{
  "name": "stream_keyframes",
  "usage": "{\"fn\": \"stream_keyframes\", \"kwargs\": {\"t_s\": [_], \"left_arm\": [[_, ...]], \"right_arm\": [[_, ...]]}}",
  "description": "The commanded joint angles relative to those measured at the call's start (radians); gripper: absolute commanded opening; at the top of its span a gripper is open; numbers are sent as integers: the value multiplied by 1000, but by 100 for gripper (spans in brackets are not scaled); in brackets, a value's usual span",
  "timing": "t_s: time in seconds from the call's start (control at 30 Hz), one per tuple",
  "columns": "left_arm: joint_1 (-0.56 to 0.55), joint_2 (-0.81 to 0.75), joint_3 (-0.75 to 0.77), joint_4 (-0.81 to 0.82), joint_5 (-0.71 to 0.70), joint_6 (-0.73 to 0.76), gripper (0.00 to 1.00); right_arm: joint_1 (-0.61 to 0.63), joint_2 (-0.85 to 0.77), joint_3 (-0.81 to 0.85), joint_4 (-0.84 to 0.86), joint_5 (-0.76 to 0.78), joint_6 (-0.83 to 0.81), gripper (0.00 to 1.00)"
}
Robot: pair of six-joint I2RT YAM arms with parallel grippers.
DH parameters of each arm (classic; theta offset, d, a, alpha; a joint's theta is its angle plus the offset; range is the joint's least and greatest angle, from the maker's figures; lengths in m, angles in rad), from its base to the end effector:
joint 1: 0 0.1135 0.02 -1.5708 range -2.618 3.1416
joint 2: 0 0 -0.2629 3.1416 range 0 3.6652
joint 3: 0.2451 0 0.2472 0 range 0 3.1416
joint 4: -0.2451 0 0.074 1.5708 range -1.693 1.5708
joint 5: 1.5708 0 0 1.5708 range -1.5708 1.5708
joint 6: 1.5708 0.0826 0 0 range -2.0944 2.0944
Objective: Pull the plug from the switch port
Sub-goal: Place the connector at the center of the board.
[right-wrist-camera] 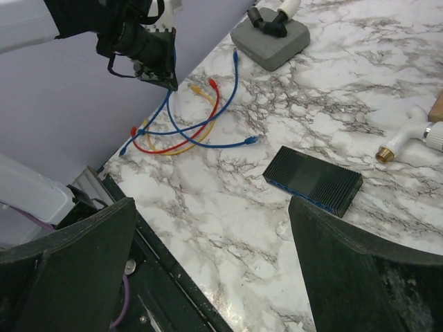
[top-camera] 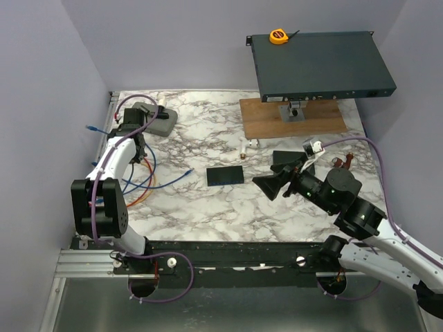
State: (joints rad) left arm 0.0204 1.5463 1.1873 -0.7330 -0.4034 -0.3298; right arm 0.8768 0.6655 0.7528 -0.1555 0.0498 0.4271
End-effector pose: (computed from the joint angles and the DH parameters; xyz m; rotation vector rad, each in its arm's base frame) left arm 0.3275 0.0391 0.2151 -0.5759 2.5169 0.4240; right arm 0.1330 0.1534 0.3458 -0.3458 1.6923 0.9444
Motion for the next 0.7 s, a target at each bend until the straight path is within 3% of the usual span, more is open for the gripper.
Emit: {"fn": "stream_keyframes", "kwargs": {"t_s": [0.0,0.17,0.33,0.47,0.67], "left_arm": [[1,4,-25,131,9,-48,0],[0,-116,-153,328,0,-42,0],[0,-65,-121,292,-30,-21,0],[1,-64,-149,347,31,-32,0],[1,-39,-148,343,46,-51,13]], "right_arm": [[-1,-26,-16,-44,45,9,93],[-1,-24,-41,-45,58,22,93],[-2,12,-47,-35,36,35,92],[-2,23,-51,-27,34,42,92],[-2,18,-57,-40,41,50,92]]}}
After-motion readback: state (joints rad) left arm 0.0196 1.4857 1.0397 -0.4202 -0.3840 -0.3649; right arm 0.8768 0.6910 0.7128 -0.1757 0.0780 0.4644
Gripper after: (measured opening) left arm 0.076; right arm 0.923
